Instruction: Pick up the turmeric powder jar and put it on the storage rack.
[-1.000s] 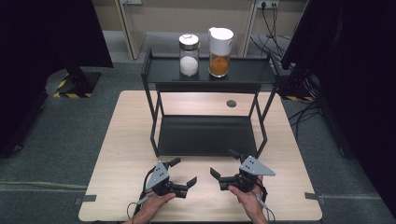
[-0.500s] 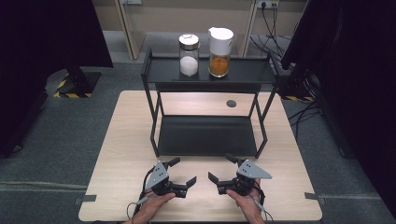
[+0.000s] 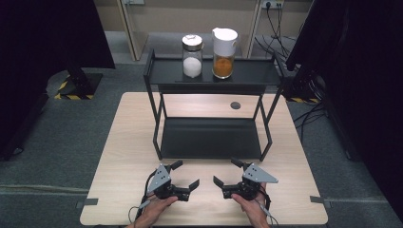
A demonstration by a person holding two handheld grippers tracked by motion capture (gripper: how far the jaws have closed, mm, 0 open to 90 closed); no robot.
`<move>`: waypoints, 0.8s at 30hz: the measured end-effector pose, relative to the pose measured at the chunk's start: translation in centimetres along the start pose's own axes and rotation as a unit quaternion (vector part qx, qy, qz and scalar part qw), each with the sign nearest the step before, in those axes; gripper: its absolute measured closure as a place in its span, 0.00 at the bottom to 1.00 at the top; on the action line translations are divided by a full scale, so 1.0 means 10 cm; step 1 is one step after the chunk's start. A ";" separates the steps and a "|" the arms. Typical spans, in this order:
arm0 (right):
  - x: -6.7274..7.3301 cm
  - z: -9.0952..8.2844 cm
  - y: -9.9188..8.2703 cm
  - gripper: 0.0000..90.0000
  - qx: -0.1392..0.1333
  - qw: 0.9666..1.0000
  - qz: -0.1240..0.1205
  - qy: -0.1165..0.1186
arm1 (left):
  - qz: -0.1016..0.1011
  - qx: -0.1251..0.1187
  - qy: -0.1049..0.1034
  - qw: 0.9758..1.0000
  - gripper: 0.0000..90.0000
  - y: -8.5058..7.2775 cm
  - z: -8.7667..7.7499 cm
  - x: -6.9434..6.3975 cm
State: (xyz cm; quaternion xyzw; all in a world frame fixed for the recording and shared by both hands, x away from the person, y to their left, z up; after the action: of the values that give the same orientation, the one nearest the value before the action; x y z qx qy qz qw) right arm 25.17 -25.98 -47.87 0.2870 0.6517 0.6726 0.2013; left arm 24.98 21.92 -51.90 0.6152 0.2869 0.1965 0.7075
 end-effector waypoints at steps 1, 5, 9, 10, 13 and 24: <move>0.00 0.00 0.00 0.01 -0.001 1.000 -0.003 -0.001 | 0.000 0.001 0.001 1.000 0.02 0.00 0.00 0.01; -0.01 -0.01 0.00 0.01 0.000 1.000 -0.001 -0.003 | 0.000 -0.001 0.002 1.000 0.02 0.00 0.00 0.01; -0.02 -0.02 -0.01 0.01 0.001 1.000 0.002 -0.006 | 0.000 0.001 0.001 1.000 0.02 0.00 0.00 0.00; -0.02 -0.02 -0.01 0.01 0.001 1.000 0.002 -0.006 | -0.001 0.001 0.001 1.000 0.02 0.00 0.00 0.01; -0.03 -0.02 -0.02 0.01 0.002 1.000 0.003 -0.006 | -0.001 0.001 0.001 1.000 0.02 0.00 0.00 0.01; -0.03 -0.02 -0.02 0.01 0.004 1.000 0.004 -0.006 | -0.002 0.001 0.001 1.000 0.02 -0.01 0.00 0.01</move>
State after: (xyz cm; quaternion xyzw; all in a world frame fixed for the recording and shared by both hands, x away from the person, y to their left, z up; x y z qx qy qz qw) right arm 25.22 -26.32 -48.09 0.2941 0.6519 0.6693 0.2014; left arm 25.04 21.91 -51.99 0.6152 0.2892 0.1950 0.7071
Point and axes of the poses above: each handheld gripper's, and its own axes: z roughly forward along the jaws, y roughly out of its top, x roughly to its left, the point moved 2 cm from there along z, roughly forward along the jaws, and after that the axes turned 9 degrees about -x, right-handed, at the moved point
